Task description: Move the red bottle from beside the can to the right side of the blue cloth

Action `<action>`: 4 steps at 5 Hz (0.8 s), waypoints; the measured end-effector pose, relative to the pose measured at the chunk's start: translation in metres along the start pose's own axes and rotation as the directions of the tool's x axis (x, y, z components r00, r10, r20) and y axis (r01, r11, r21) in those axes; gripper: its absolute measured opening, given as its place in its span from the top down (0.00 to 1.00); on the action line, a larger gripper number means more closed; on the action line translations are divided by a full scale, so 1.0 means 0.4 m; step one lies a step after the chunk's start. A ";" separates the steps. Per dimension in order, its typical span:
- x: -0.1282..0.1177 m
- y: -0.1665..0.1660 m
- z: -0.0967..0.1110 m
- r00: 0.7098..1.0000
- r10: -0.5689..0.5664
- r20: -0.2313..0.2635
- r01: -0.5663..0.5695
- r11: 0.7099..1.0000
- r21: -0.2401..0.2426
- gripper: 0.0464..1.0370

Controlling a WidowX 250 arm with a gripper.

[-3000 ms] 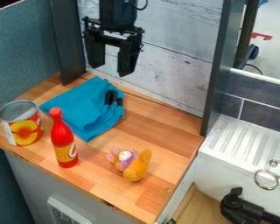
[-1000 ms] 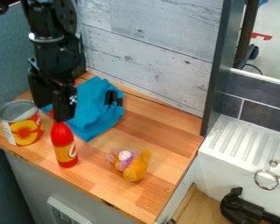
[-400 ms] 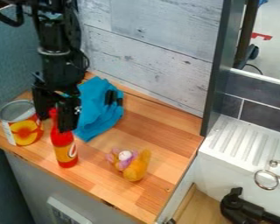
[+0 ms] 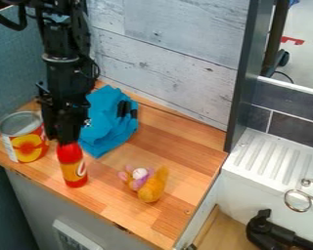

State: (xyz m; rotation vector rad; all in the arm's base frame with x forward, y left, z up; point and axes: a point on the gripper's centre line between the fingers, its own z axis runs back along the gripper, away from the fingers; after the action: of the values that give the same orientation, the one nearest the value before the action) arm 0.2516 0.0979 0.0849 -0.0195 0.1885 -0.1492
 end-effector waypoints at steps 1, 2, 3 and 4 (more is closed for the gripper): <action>0.014 0.000 0.039 1.000 0.009 0.013 -0.008 1.000 -0.016 0.71; 0.083 -0.035 0.114 0.997 -0.065 0.038 0.064 0.998 0.026 0.71; 0.173 -0.109 0.192 0.978 -0.189 0.085 0.182 0.979 0.088 0.71; 0.248 -0.153 0.197 0.957 -0.266 0.116 0.256 0.962 0.097 0.71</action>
State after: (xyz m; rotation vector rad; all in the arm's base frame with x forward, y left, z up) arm 0.3540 0.0229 0.1461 0.0266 0.0500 -0.4186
